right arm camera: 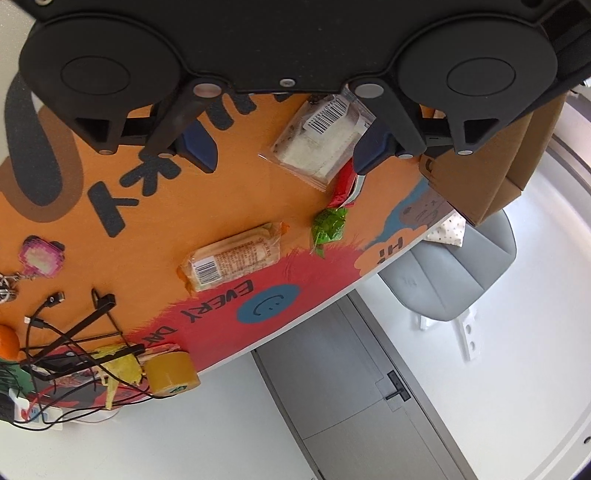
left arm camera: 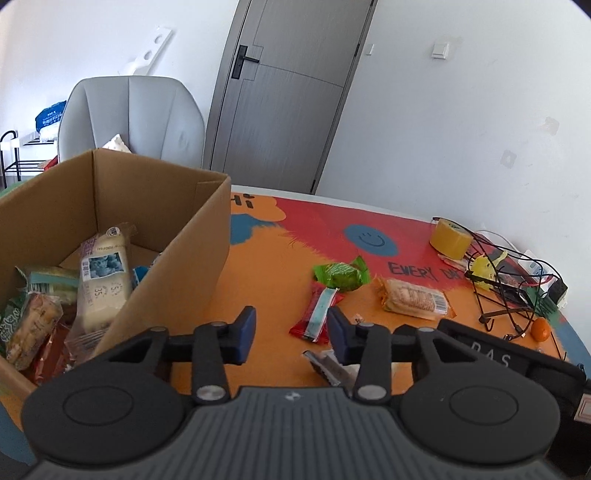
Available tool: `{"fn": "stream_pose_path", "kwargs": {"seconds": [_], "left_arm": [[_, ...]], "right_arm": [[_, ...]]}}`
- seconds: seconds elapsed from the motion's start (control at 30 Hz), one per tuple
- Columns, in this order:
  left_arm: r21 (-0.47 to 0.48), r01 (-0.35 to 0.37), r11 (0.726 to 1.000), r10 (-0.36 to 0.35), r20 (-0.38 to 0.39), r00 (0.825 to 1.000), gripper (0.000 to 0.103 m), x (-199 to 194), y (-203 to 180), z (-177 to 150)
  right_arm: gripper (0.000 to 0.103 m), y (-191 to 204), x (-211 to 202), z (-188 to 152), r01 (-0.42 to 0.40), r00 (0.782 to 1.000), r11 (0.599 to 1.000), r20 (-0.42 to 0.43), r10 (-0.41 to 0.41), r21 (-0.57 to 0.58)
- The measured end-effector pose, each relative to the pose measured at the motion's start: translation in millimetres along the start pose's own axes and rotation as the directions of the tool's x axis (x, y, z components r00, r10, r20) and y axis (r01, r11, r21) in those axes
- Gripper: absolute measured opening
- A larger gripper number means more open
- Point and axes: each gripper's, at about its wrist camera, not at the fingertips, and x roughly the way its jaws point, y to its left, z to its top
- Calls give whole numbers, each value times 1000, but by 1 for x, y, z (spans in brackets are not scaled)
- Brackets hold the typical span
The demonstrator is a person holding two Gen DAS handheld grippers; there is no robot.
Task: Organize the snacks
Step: 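Move both grippers back toward the remaining snack packets, then grasp the red stick snack with the left gripper while the right gripper grasps the white sandwich packet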
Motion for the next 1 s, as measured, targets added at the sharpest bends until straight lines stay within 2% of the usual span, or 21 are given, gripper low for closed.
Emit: {"fn": "stream_pose_path", "kwargs": {"seconds": [0.3,0.47,0.6,0.67,0.73,1.0], "left_arm": [[-66,-24,998,23,-15,1000,38,15,27,5],[-89,-54,995,54,-4,999,38,22,39,11],[-98,-79,992,80,10,997,38,25,45,15],[-94,-89,992,90,9,996,38,27,45,15],[-89,-95,991,96,4,995,38,28,45,15],[-31,-102,994,102,4,995,39,31,24,16]], "right_arm": [[81,25,25,-1,45,998,998,-50,-48,-46],[81,39,39,-6,63,994,992,-77,-71,-109],[69,48,41,-10,103,992,979,-53,-114,-178],[65,47,40,-9,99,993,977,-50,-110,-188],[55,43,38,-8,90,994,979,-47,-100,-184],[50,14,25,-3,91,995,985,-27,-96,-145]]}}
